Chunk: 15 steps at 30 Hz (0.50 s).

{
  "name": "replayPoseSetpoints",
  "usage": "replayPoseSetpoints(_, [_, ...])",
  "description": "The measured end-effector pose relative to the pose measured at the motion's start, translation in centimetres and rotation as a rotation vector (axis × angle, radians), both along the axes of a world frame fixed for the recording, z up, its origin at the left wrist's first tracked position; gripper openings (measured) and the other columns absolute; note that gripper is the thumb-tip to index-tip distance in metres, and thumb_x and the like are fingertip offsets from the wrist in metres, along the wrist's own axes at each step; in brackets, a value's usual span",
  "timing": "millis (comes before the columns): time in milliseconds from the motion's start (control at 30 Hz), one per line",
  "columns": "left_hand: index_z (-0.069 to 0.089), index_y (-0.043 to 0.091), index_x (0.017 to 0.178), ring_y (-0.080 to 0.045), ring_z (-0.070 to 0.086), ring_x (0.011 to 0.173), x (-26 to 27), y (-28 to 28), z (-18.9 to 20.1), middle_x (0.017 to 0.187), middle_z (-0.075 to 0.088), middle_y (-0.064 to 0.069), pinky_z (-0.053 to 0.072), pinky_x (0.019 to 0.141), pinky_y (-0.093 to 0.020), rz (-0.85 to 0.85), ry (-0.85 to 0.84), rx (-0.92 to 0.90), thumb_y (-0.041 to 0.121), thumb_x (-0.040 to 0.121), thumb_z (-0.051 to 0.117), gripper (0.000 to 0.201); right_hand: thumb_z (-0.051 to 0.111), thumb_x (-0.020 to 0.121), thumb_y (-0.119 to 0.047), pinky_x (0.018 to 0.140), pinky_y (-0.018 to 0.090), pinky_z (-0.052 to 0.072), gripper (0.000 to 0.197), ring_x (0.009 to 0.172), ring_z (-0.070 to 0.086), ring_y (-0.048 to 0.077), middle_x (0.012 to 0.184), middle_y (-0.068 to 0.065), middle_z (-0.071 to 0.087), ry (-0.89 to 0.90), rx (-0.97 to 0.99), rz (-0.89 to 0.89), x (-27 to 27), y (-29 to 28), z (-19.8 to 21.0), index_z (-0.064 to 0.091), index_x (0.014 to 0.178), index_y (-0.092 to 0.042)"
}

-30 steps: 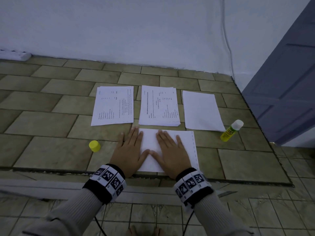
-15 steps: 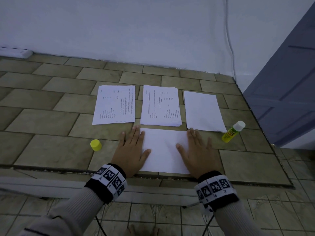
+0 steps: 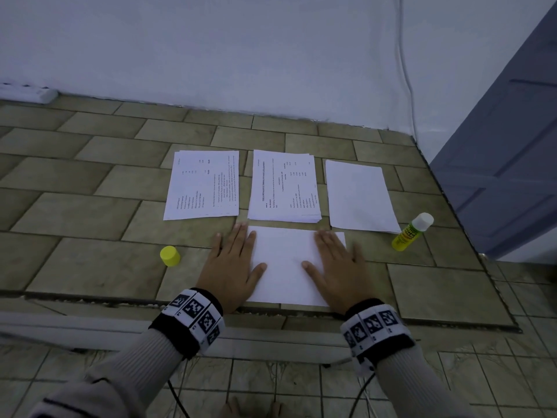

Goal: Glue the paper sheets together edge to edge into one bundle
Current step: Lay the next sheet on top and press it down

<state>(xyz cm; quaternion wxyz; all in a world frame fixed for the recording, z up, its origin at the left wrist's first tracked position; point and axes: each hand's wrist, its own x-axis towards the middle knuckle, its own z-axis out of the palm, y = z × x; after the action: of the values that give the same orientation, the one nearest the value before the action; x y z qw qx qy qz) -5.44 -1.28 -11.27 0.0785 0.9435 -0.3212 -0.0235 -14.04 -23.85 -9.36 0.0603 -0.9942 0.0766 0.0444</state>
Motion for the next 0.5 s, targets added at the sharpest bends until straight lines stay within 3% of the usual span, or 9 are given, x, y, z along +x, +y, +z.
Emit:
replayPoseSetpoints(133, [0.019,0.006,0.154,-0.024,0.005,0.150,-0.1,0.0,0.1,0.161,0.012,-0.014,0.000,0.119,-0.047,-0.001,-0.004,0.003,0.066,0.086,-0.018,0.097,-0.025,0.075,-0.072,0.117,0.050,0.007,0.103,0.148,0.009,0.011,0.160,-0.005,0.013,0.014,-0.025,-0.061,-1.5,-2.4,0.5,0.015,0.153,-0.019])
replayPoseSetpoints(233, [0.023,0.005,0.153,-0.027,0.010,0.150,-0.2,0.1,0.1,0.160,0.016,-0.016,0.004,0.118,-0.049,-0.005,0.001,0.006,0.064,0.089,-0.014,0.094,-0.017,0.080,-0.073,0.118,0.046,0.005,0.099,0.147,0.013,0.015,0.159,-0.001,0.019,-0.023,0.032,-0.079,-2.2,-3.5,1.1,0.020,0.152,-0.015])
replayPoseSetpoints(300, [0.023,0.004,0.152,-0.028,0.011,0.149,-0.2,0.0,0.1,0.160,0.017,-0.017,0.006,0.118,-0.051,-0.002,0.000,0.013,0.063,0.091,-0.013,0.093,0.003,0.088,-0.069,0.118,0.045,0.012,0.087,0.144,0.024,0.021,0.155,0.004,0.031,-0.085,0.105,-0.136,-2.4,-3.9,1.9,0.029,0.148,-0.012])
replayPoseSetpoints(400, [0.017,0.005,0.153,-0.027,0.005,0.150,-0.2,0.0,-0.1,0.161,0.011,-0.016,0.002,0.119,-0.050,-0.002,0.005,0.023,0.065,0.088,-0.017,0.095,0.032,0.096,-0.049,0.104,0.042,0.037,0.061,0.123,0.051,0.031,0.132,0.015,0.056,-0.236,0.220,-0.118,-2.0,-3.5,4.0,0.050,0.132,-0.003])
replayPoseSetpoints(500, [0.013,0.006,0.154,-0.026,0.000,0.150,-0.2,-0.1,0.1,0.161,0.006,-0.015,-0.001,0.119,-0.049,-0.010,0.001,0.024,0.069,0.085,-0.018,0.099,0.049,0.098,-0.026,0.103,0.027,0.034,0.040,0.125,0.047,0.020,0.135,0.006,0.053,-0.143,0.243,0.017,-0.9,-2.9,5.9,0.048,0.135,-0.012])
